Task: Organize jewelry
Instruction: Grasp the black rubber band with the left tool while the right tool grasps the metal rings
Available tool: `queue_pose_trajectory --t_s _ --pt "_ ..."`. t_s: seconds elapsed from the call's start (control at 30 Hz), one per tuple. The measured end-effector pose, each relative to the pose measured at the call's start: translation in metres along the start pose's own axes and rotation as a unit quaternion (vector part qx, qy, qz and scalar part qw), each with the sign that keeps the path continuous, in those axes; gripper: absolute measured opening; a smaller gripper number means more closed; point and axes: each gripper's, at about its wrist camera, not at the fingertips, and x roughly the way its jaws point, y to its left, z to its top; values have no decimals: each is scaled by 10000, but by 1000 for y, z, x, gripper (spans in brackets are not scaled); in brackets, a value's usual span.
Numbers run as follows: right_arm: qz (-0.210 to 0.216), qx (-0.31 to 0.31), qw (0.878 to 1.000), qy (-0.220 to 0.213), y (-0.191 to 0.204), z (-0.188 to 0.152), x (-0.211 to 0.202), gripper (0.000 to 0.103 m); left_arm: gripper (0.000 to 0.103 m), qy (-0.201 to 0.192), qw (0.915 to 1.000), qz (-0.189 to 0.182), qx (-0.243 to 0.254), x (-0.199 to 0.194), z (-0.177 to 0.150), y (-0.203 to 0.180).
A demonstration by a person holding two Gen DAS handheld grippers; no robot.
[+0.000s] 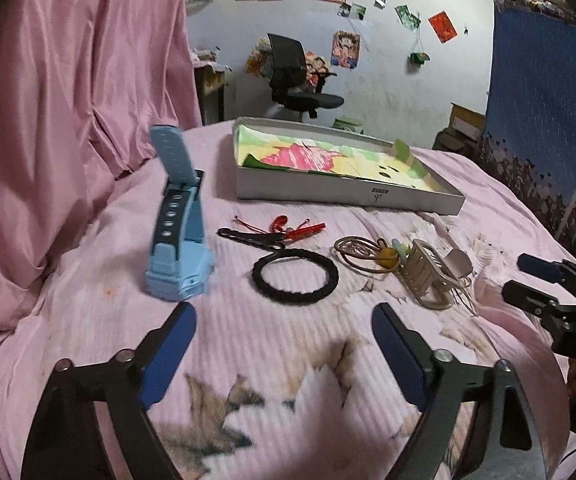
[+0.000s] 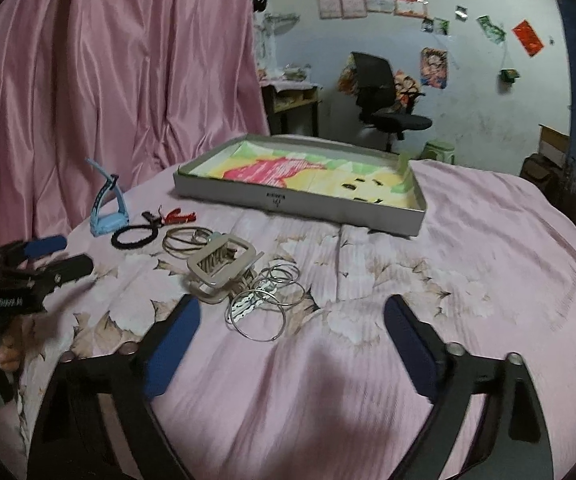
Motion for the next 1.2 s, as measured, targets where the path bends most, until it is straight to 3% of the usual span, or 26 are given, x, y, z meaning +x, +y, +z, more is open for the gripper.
queue_pose_trajectory --t_s 0.1,0.27,0.47,0.6,0.77,0.93,1.03,1.2 --pt "78 -81 9997 206 0 4 11 67 75 151 9999 -57 27 11 4 -2" --pt "262 -219 9970 689 -2 10 36 50 72 314 9995 -74 76 27 11 -5" --pt "464 -255 9921 1137 -1 9 59 42 71 475 9988 -75 86 43 20 -6" --pt "606 -236 9890 1331 1 7 72 42 63 546 9984 -97 70 50 23 -8" --pt "668 -136 9883 1367 -2 8 81 42 55 541 9984 -153 98 53 20 -10" --pt "710 -57 9884 1344 -3 6 85 31 47 516 9983 -193 163 51 18 -13" --pt "752 -30 9883 1327 -4 6 86 17 38 498 9982 -260 211 48 17 -15" --pt "791 27 9885 1286 -5 4 86 9 23 429 9982 -303 278 42 14 -20"
